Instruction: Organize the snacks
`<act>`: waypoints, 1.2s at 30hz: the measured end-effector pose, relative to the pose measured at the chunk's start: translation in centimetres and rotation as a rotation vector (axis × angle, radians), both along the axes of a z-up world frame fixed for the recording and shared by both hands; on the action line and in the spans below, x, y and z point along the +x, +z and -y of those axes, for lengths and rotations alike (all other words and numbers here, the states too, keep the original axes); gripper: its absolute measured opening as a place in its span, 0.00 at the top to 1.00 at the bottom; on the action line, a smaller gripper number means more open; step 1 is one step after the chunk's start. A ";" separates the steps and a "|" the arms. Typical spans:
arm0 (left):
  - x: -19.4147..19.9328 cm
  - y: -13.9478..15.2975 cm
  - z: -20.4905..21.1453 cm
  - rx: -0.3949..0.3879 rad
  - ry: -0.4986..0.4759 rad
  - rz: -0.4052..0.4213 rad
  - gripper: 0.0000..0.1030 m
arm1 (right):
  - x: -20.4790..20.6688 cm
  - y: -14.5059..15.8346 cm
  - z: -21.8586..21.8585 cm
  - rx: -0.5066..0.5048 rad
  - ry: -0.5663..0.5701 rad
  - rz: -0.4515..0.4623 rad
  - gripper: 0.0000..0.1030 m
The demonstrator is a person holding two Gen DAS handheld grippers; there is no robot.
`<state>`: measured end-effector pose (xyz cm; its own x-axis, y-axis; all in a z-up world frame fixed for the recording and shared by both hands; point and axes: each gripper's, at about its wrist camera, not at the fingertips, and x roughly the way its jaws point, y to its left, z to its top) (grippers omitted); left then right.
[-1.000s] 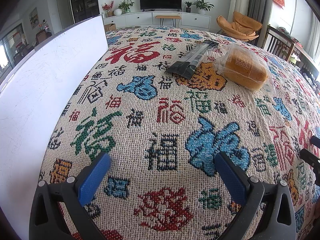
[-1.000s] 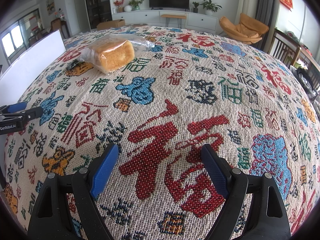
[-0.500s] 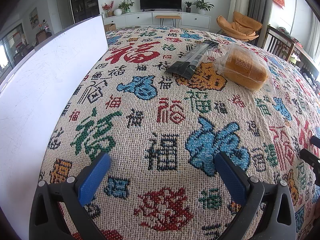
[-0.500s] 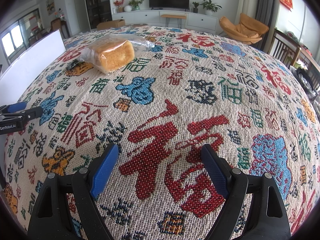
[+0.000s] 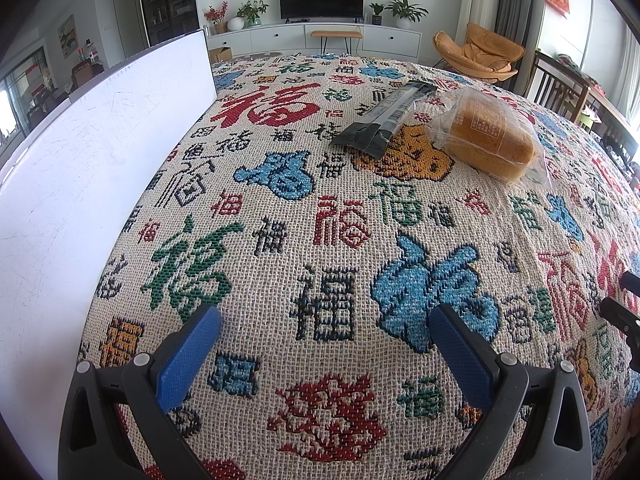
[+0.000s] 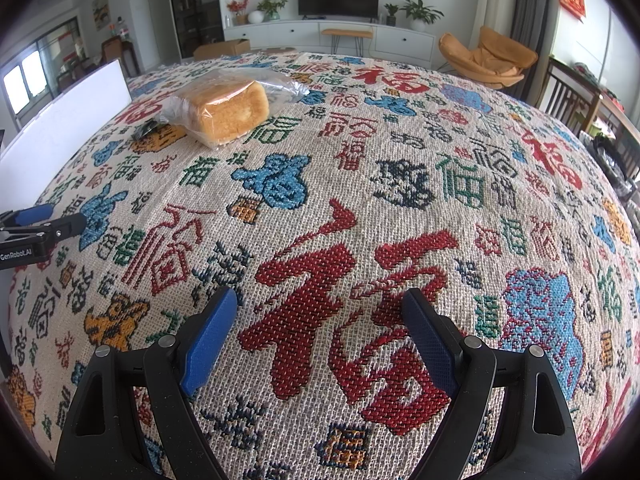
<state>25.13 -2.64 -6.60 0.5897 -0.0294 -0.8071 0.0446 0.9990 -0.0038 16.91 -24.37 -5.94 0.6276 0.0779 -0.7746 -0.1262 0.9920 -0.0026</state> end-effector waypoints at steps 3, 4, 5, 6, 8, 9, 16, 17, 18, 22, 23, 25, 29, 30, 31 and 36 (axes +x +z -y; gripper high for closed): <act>0.0 0.0 0.0 0.000 0.000 0.000 0.00 | 0.0 0.0 0.0 0.000 0.000 0.000 0.16; 0.0 0.0 0.0 0.000 0.000 0.000 0.00 | 0.0 0.0 0.0 0.000 0.000 0.000 0.16; 0.0 0.0 0.0 0.000 0.000 0.000 0.00 | 0.0 0.0 0.0 0.000 0.000 0.000 0.16; 0.0 0.0 0.0 0.000 0.000 0.000 0.00 | 0.0 0.0 0.0 0.000 0.000 0.000 0.16; 0.0 0.0 0.0 0.000 0.000 0.000 0.00 | 0.0 0.0 0.0 0.000 0.000 0.000 0.16; 0.0 0.0 0.0 0.000 0.000 0.000 0.00 | 0.0 0.0 0.0 0.000 0.000 0.000 0.16; 0.0 0.0 0.0 0.000 0.000 0.000 0.00 | 0.0 0.0 0.0 0.000 0.000 0.000 0.16; 0.0 0.0 0.0 0.000 0.000 0.000 0.00 | 0.0 0.0 0.0 0.000 0.000 0.000 0.16; 0.0 0.0 0.0 0.000 0.000 0.000 0.00 | 0.0 0.0 0.0 0.000 0.000 0.000 0.16; 0.0 0.0 0.1 -0.001 0.000 0.000 0.00 | 0.0 0.0 0.0 0.000 0.000 0.000 0.16; 0.0 0.0 0.0 0.000 0.000 -0.001 0.00 | 0.0 0.0 0.0 0.000 0.000 0.000 0.16; -0.3 0.0 -0.1 -0.001 -0.019 -0.010 0.00 | 0.0 0.0 0.0 0.000 0.000 0.000 0.16; -2.7 0.1 -0.8 -0.008 -0.071 -0.001 0.00 | 0.0 0.0 0.0 -0.001 0.000 0.000 0.16; -3.0 0.1 -1.0 -0.010 -0.072 0.000 0.00 | 0.0 0.0 0.0 0.000 0.001 0.000 0.15; -3.1 0.1 -1.0 -0.011 -0.074 0.001 0.00 | 0.0 0.0 0.0 0.004 0.003 -0.002 0.14; -3.1 0.1 -0.6 0.001 -0.073 -0.001 0.00 | 0.2 -0.1 0.0 0.004 0.005 -0.007 0.14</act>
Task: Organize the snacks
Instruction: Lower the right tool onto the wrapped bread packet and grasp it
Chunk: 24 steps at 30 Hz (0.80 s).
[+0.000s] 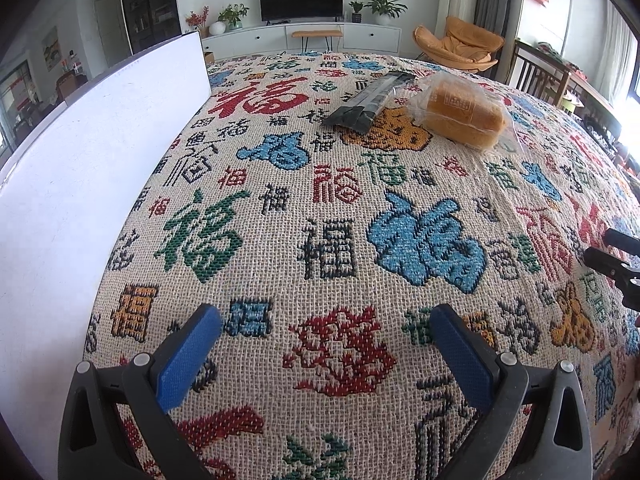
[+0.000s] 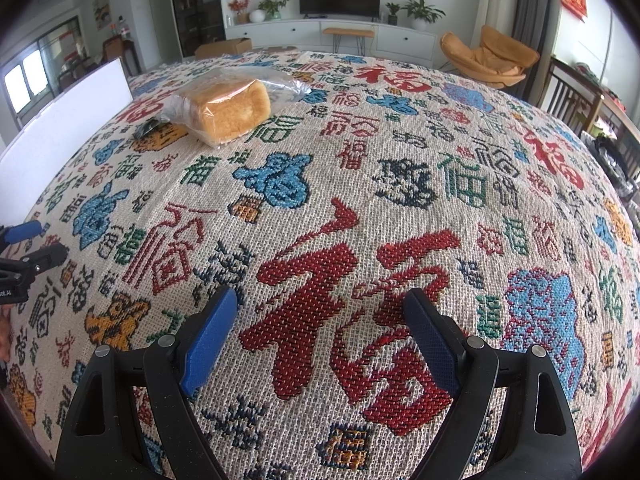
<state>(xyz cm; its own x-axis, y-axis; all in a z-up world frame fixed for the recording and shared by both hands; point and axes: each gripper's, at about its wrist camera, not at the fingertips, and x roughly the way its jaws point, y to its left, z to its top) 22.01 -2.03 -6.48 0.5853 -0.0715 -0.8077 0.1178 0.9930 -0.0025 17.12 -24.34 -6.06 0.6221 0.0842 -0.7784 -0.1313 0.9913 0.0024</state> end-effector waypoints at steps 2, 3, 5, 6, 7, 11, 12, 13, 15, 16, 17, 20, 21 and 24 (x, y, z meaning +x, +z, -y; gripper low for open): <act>0.0 0.0 -0.1 -0.001 0.000 0.000 0.00 | 0.8 0.3 -0.5 -0.021 0.026 -0.045 0.15; 0.0 0.0 -0.1 -0.001 0.000 0.000 0.00 | 1.7 0.6 -0.8 -0.034 0.041 -0.077 0.16; 0.0 0.0 -0.2 -0.001 0.000 0.000 0.00 | 3.3 2.1 -1.4 -0.015 0.031 -0.068 0.16; 0.0 0.0 -0.2 -0.001 0.000 0.000 0.00 | 4.1 3.2 -1.7 0.015 0.014 -0.045 0.16; 0.0 -0.1 -0.3 -0.001 0.000 0.000 0.00 | 5.1 4.4 -2.0 0.053 -0.008 -0.022 0.16; 0.0 0.0 -0.2 -0.001 0.000 0.000 0.00 | 9.7 7.9 -3.8 0.214 -0.099 0.012 0.16; 0.0 -0.1 -0.3 -0.001 0.000 0.000 0.00 | 10.8 8.2 -4.3 0.238 -0.131 0.007 0.16; 0.0 -0.1 -0.3 -0.001 0.000 0.000 0.00 | 11.9 8.3 -4.7 0.255 -0.164 0.005 0.16; 0.0 0.0 -0.2 -0.001 0.000 0.000 0.00 | 13.8 8.0 -5.4 0.280 -0.224 -0.006 0.16; 0.0 -0.1 -0.3 -0.001 0.000 0.000 0.00 | 14.6 7.7 -5.9 0.288 -0.245 -0.017 0.16; 0.0 0.0 -0.3 -0.001 0.000 0.000 0.00 | 15.2 7.5 -6.4 0.285 -0.261 -0.028 0.16; 0.1 -0.1 -0.3 -0.001 0.000 0.000 0.00 | 17.1 6.8 -8.4 0.207 -0.277 -0.034 0.16; 0.1 -0.1 -0.3 -0.001 0.000 0.000 0.00 | 17.5 6.6 -8.9 0.179 -0.277 -0.032 0.16; 0.1 -0.1 -0.3 -0.001 0.000 0.001 0.00 | 18.5 5.4 -10.2 0.085 -0.298 -0.038 0.16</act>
<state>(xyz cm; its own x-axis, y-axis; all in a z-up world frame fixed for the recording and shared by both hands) 22.10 -1.68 -6.55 0.5857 -0.0725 -0.8073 0.1180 0.9930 -0.0036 35.64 -14.14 -0.66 0.6001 -0.0313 -0.7993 0.1666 0.9822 0.0866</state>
